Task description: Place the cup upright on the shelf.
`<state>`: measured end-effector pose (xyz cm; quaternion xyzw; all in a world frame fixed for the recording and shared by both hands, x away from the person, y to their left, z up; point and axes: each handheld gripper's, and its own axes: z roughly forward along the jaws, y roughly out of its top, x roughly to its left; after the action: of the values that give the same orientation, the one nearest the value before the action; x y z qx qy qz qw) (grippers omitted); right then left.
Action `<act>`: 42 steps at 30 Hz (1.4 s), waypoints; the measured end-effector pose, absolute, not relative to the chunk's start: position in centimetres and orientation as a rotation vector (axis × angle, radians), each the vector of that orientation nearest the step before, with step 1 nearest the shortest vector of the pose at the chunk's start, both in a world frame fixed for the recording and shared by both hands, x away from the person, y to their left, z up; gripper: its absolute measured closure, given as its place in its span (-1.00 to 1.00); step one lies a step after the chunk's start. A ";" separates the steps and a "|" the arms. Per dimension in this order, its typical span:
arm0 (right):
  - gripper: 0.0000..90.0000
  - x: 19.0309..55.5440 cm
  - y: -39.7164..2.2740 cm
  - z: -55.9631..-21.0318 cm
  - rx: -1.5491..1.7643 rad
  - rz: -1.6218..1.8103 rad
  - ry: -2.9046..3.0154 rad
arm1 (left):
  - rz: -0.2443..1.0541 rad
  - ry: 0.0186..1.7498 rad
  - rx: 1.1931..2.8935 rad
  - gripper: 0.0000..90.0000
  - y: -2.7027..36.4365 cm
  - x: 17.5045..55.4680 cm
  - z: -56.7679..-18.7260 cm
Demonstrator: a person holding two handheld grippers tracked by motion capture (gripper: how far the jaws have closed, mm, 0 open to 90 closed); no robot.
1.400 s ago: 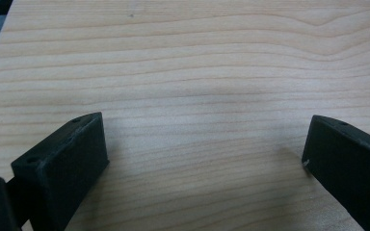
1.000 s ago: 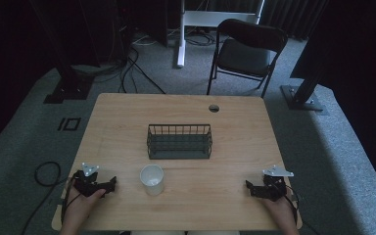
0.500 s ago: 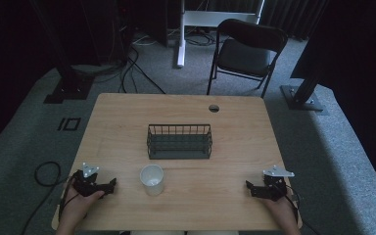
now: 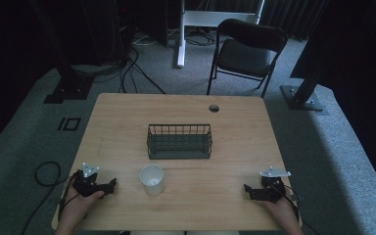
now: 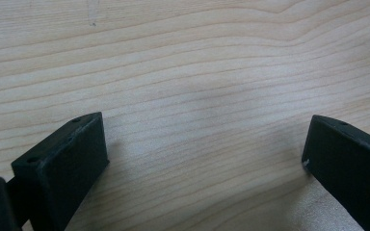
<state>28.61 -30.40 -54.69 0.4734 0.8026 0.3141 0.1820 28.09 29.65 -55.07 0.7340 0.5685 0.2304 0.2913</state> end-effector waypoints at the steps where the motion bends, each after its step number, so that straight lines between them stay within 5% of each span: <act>1: -0.72 28.6 -30.3 -54.7 1.332 0.886 2.264 | 0.614 1.516 1.957 -0.95 29.7 28.1 -55.1; 42: -0.72 29.1 -24.1 -51.4 1.122 1.077 2.354 | 0.615 1.516 1.957 -0.95 29.7 28.1 -55.1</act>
<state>29.06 -24.10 -51.42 0.3926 0.8237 0.3767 0.1594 28.09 29.65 -55.07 0.7340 0.5685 0.2306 0.2914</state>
